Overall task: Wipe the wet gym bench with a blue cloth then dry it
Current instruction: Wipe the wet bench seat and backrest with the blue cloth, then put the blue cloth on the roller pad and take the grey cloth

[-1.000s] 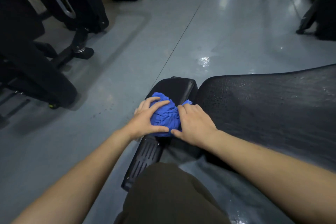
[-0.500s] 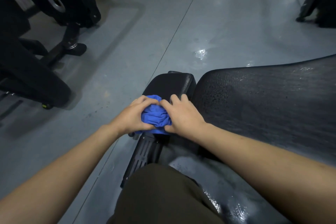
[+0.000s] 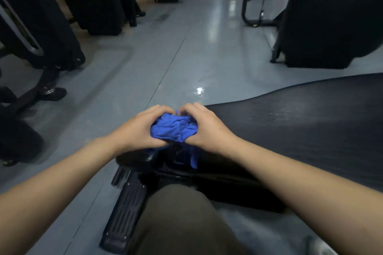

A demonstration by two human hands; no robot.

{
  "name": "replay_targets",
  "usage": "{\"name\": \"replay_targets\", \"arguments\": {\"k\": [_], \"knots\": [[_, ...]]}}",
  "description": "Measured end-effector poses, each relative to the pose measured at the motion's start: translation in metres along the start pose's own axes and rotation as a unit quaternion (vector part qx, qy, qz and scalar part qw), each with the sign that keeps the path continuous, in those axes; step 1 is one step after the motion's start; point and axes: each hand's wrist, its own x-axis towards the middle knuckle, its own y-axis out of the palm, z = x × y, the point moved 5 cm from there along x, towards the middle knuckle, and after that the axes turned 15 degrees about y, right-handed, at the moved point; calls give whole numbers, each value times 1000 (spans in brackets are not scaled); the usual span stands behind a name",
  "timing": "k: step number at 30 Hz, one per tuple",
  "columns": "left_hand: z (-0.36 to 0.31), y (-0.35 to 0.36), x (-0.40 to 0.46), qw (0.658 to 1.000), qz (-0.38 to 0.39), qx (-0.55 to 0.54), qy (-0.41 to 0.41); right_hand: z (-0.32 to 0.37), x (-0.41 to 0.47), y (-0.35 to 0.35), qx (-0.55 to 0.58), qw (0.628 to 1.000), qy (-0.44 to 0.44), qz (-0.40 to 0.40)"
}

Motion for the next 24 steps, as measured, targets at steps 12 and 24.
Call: {"name": "replay_targets", "arguments": {"k": [12, 24], "knots": [[-242, 43, 232, 976, 19, -67, 204, -45, -158, -298, -87, 968, 61, -229], [-437, 78, 367, 910, 58, -141, 386, -50, -306, -468, -136, 899, 179, -376]]}}
